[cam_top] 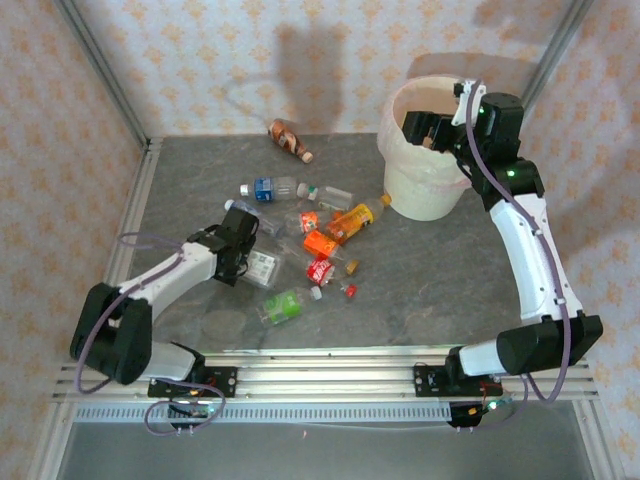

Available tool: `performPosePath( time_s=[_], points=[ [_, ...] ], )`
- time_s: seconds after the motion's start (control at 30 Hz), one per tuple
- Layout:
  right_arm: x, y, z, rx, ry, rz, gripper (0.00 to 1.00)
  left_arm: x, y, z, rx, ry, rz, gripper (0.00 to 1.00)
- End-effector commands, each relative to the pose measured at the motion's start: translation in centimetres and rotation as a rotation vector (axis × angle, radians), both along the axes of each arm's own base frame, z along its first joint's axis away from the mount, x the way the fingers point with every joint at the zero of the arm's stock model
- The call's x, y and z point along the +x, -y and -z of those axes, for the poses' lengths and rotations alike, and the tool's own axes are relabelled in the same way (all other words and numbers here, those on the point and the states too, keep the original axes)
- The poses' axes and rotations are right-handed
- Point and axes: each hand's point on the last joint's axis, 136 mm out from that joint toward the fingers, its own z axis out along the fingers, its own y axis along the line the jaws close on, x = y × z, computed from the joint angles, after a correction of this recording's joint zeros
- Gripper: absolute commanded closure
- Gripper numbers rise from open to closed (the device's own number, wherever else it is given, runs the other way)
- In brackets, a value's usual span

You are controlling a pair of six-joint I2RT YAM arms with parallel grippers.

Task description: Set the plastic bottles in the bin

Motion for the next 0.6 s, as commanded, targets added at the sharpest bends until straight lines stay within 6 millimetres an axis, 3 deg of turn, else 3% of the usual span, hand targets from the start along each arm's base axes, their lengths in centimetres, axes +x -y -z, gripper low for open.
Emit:
performPosePath(
  time_s=[0.0, 0.13, 0.23, 0.4, 0.57],
  points=[
    [-0.7, -0.5, -1.1, 0.025, 0.037, -0.029, 0.01, 0.5, -2.3, -4.0, 0.181, 0.082, 0.062, 0.29],
    [-0.8, -1.0, -1.2, 0.052, 0.046, -0.051, 0.01, 1.9, -2.5, -9.1, 0.274, 0.199, 0.171, 0.33],
    [-1.4, -2.5, -1.6, 0.103, 0.052, -0.139, 0.01, 3.7, -1.0, -13.2, 0.278, 0.332, 0.283, 0.37],
    [-3.2, -5.9, -2.3, 0.187, 0.071, -0.347, 0.01, 7.1, 4.3, -20.9, 0.219, 0.567, 0.524, 0.39],
    [-5.1, -9.1, -1.5, 0.146, 0.07, -0.468, 0.01, 9.2, 10.5, -27.2, 0.145, 0.756, 0.764, 0.39]
  ],
)
